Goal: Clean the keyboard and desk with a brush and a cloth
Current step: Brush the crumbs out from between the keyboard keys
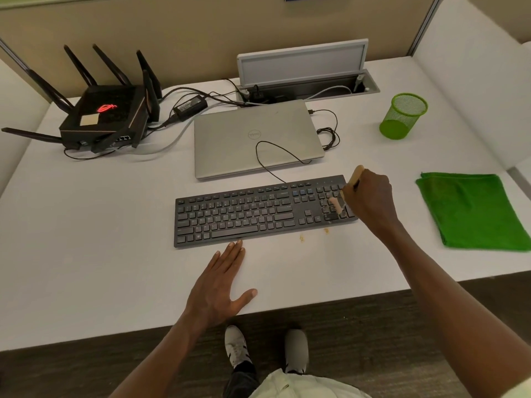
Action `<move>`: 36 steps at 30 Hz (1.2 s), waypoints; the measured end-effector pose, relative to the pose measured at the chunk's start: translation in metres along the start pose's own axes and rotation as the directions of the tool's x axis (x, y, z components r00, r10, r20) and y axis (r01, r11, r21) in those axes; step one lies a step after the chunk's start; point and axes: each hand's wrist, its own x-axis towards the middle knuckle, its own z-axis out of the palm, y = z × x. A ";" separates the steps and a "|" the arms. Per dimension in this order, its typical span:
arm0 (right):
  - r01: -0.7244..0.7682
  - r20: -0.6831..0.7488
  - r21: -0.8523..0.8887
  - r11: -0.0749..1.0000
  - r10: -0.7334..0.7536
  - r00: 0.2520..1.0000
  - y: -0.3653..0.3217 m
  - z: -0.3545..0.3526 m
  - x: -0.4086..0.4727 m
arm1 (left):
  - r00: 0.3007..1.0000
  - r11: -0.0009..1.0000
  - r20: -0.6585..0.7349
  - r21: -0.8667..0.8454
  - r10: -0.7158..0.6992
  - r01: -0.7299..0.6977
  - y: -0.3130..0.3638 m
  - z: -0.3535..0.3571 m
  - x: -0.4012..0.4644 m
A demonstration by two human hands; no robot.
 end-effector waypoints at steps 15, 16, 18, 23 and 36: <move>-0.031 -0.015 0.102 0.994 0.032 0.999 -0.011 0.003 0.007 | 1.000 1.000 0.002 -0.004 0.002 -0.002 0.000 -0.001 0.000; -0.030 -0.038 0.132 0.991 0.035 0.999 -0.012 0.004 0.009 | 1.000 1.000 0.004 -0.006 0.002 -0.002 0.000 0.000 0.001; -0.032 -0.059 0.174 0.984 0.043 0.997 -0.012 0.006 0.011 | 1.000 1.000 -0.002 -0.010 0.003 -0.003 0.001 0.000 0.000; 0.003 -0.018 0.078 0.997 -0.002 1.000 -0.007 0.009 0.003 | 1.000 1.000 -0.005 -0.003 0.006 -0.006 0.002 -0.002 0.001; -0.040 -0.003 0.059 0.997 0.040 0.999 -0.012 0.008 0.002 | 1.000 1.000 0.002 -0.002 0.005 -0.004 0.002 -0.002 0.000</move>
